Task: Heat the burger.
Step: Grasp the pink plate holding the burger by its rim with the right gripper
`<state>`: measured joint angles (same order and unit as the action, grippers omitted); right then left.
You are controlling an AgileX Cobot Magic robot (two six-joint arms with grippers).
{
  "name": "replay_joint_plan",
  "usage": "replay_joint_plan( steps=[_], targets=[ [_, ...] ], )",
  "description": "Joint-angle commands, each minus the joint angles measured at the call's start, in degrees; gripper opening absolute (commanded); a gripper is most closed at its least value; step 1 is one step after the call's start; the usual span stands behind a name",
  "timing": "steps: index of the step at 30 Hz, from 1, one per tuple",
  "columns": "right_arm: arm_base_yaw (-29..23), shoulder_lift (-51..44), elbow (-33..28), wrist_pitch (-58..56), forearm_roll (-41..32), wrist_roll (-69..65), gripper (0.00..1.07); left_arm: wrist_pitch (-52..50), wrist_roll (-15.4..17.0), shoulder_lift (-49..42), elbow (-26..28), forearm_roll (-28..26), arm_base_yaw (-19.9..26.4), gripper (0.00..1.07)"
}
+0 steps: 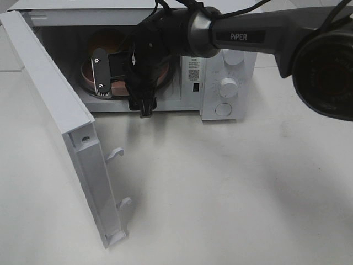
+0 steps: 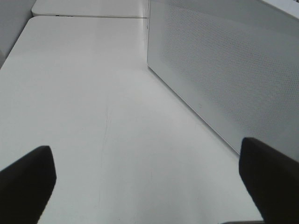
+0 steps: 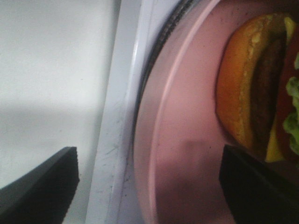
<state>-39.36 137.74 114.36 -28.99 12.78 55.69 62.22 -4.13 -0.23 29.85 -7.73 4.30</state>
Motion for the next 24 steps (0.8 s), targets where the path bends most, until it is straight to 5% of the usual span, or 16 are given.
replay_joint_plan(
  steps=[1, 10, 15, 17, 18, 19, 20, 22, 24],
  targets=[
    [0.3, 0.9, 1.9, -0.3, 0.0, -1.3, 0.79, -0.7, 0.0, -0.4, -0.2, -0.1, -0.1, 1.00],
    [1.3, 2.5, 2.9, 0.7, -0.3, -1.3, 0.75, -0.7, 0.0, -0.4, -0.2, -0.1, -0.1, 1.00],
    [1.3, 3.4, 2.9, 2.1, -0.4, -1.1, 0.64, -0.7, 0.0, -0.4, -0.2, -0.1, -0.1, 1.00],
    [1.3, 3.6, 2.9, 2.9, -0.3, -1.1, 0.43, -0.7, 0.0, -0.4, -0.2, -0.1, -0.1, 1.00],
    [1.3, 3.6, 2.9, 2.9, -0.3, -1.1, 0.43, -0.7, 0.0, -0.4, -0.2, -0.1, -0.1, 1.00],
    [1.3, 3.6, 2.9, 2.9, -0.3, -1.1, 0.27, -0.7, 0.0, -0.4, -0.2, -0.1, -0.1, 1.00],
    [1.3, 3.6, 2.9, 2.9, -0.3, -1.1, 0.27, -0.7, 0.0, -0.4, -0.2, -0.1, -0.1, 1.00],
    [1.3, 3.6, 2.9, 2.3, -0.4, -1.1, 0.02, -0.7, 0.0, -0.4, -0.2, -0.1, -0.1, 1.00],
    [1.2, 3.6, 2.9, 2.3, -0.4, -1.2, 0.00, -0.7, 0.0, -0.4, -0.2, -0.1, -0.1, 1.00]
  ],
)
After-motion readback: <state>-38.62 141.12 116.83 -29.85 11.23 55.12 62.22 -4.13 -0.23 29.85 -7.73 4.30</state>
